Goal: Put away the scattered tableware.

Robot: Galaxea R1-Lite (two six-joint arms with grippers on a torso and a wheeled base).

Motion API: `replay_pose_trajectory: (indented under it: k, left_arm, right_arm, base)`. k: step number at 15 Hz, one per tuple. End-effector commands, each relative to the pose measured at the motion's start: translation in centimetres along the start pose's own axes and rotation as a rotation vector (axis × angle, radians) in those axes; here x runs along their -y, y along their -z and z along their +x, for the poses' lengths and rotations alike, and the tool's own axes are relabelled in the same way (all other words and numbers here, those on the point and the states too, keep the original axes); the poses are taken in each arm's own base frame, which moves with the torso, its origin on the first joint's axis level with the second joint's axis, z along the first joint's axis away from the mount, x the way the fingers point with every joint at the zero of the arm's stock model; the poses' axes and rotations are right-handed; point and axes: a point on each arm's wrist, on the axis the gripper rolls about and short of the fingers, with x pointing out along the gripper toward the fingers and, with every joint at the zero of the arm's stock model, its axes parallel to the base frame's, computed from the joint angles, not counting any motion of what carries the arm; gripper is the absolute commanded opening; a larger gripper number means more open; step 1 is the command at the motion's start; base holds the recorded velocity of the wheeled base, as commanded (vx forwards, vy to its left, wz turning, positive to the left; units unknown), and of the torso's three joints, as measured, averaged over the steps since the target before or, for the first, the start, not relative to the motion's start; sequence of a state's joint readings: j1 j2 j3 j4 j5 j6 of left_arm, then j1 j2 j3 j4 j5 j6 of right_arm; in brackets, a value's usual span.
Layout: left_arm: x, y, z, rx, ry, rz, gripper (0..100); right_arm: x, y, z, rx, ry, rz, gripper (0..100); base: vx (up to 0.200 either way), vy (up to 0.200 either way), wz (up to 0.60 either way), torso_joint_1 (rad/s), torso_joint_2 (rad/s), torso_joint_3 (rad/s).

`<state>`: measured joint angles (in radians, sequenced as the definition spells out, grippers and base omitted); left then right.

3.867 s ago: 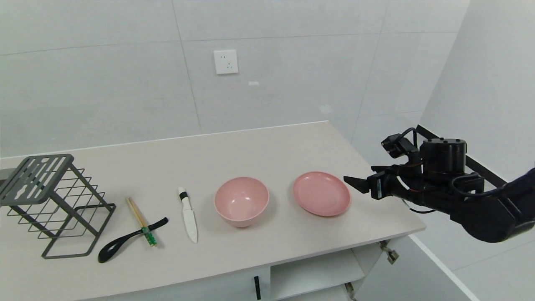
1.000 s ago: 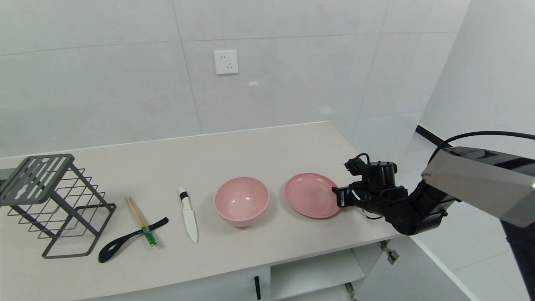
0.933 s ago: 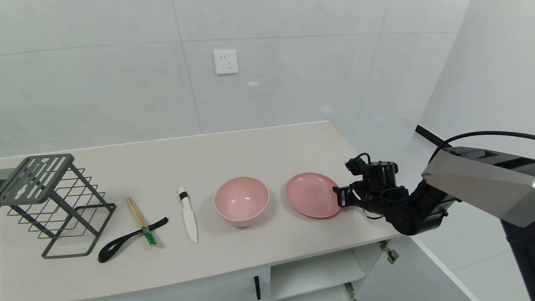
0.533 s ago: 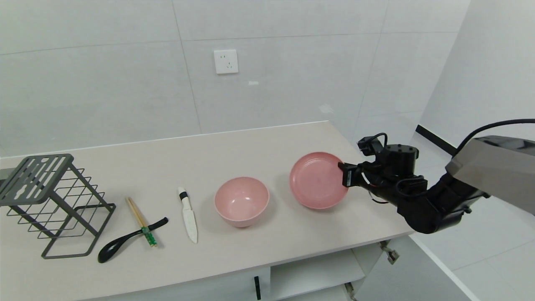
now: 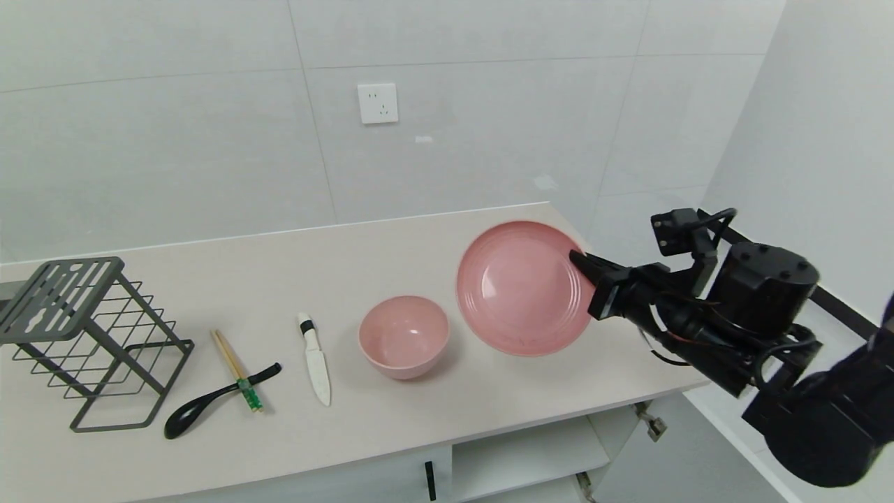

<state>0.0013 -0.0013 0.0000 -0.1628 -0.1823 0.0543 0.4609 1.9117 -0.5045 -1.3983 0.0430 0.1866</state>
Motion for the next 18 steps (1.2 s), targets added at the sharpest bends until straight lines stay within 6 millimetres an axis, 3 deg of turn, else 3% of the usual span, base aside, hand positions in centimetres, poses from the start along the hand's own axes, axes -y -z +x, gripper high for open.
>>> replay_pose_trajectory:
  k: [1, 3, 6, 7, 9, 14, 16, 18]
  left_arm:
    - [0.2, 0.0, 0.0, -0.001, 0.074, 0.015, 100]
    - [0.4, -0.1, 0.0, -0.01, 0.194, 0.012, 100]
    - [0.2, -4.0, 0.3, -0.005, 0.215, -0.116, 100]
    - [0.2, -5.1, 0.5, -0.007, 0.252, -0.176, 100]
    - [0.3, -5.8, 0.9, -0.019, 0.372, -0.23, 100]
    - [0.0, -5.8, 2.6, -0.027, 0.394, -0.223, 100]
    - [-0.6, -7.9, 5.3, 0.031, 0.395, -0.128, 100]
    - [-1.1, -8.2, 8.6, -0.006, 0.415, -0.033, 100]
  right_arm:
    - [-1.0, -2.8, -2.7, 0.089, -0.028, 0.019, 0]
    - [-0.9, -3.2, -5.4, 0.091, -0.019, 0.021, 0]
    - [1.6, -4.7, -11.0, 0.19, 0.101, 0.009, 0]
    - [2.1, -5.3, -11.6, 0.223, 0.127, 0.002, 0]
    - [2.3, -6.4, -11.7, 0.265, 0.091, -0.035, 0]
    - [1.9, -6.4, -12.0, 0.262, 0.041, -0.048, 0]
    - [1.7, -6.4, -12.3, 0.258, 0.011, -0.054, 0]
    - [1.7, -6.4, -12.3, 0.256, 0.007, -0.056, 0]
  base:
    - [0.0, 0.0, 0.0, 0.0, 0.0, 0.0]
    - [0.0, 0.0, 0.0, 0.0, 0.0, 0.0]
    - [0.0, 0.0, 0.0, 0.0, 0.0, 0.0]
    - [0.0, 0.0, 0.0, 0.0, 0.0, 0.0]
    - [0.0, 0.0, 0.0, 0.0, 0.0, 0.0]
    - [0.0, 0.0, 0.0, 0.0, 0.0, 0.0]
    - [0.0, 0.0, 0.0, 0.0, 0.0, 0.0]
    - [0.0, 0.0, 0.0, 0.0, 0.0, 0.0]
